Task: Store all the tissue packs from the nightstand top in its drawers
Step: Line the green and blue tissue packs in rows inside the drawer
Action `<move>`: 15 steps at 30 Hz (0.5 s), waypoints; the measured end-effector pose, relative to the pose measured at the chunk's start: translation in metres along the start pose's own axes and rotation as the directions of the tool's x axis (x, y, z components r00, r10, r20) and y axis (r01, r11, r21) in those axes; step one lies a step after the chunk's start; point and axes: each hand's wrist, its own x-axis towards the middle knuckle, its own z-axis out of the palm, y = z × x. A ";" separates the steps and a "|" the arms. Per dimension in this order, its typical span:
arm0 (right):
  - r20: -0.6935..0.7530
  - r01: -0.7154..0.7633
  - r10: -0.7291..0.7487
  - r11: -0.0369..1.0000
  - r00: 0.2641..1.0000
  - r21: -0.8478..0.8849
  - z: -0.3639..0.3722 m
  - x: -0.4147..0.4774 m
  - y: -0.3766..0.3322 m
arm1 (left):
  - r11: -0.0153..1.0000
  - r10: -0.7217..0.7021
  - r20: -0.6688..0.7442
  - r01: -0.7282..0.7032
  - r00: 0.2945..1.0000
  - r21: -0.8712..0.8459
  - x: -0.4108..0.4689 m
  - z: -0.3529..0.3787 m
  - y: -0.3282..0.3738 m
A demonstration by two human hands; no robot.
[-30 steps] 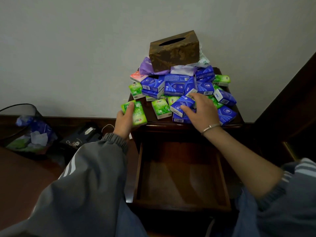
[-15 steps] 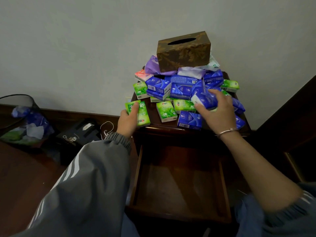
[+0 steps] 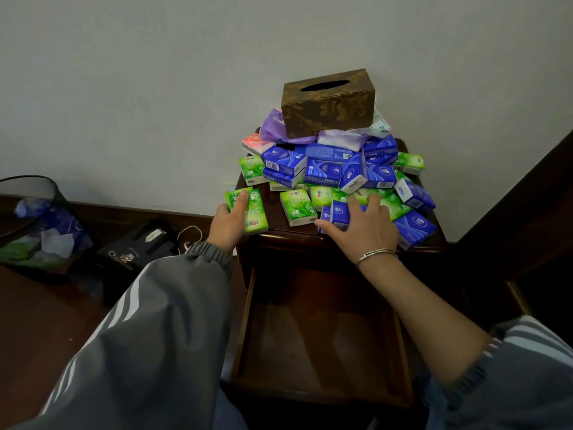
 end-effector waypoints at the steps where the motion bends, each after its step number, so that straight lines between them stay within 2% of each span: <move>1: 0.018 0.010 -0.009 0.999 1.000 -0.034 0.001 0.000 0.001 | 1.000 -0.005 0.011 0.005 1.000 -0.013 -0.001 -0.001 0.001; 3: 0.043 0.041 -0.039 0.997 0.998 -0.066 -0.004 0.004 0.005 | 0.999 -0.008 0.024 0.009 1.000 -0.031 -0.002 -0.002 0.000; 6: 0.076 0.172 -0.174 0.984 0.982 0.040 -0.018 0.017 0.014 | 0.998 -0.007 0.016 0.008 1.000 -0.063 -0.003 -0.001 -0.002; 9: 0.295 0.283 -0.295 0.956 0.909 0.084 -0.031 0.029 0.020 | 0.998 -0.002 -0.001 0.002 1.000 -0.060 -0.003 0.001 -0.004; 11: 0.384 0.291 -0.304 0.952 0.872 0.092 -0.034 0.034 0.022 | 0.999 0.013 -0.017 -0.014 1.000 -0.053 -0.001 0.003 -0.006; 15: 0.423 0.270 -0.306 0.952 0.853 0.144 -0.034 0.046 0.018 | 1.000 0.031 -0.035 -0.031 0.999 -0.001 0.000 0.004 -0.007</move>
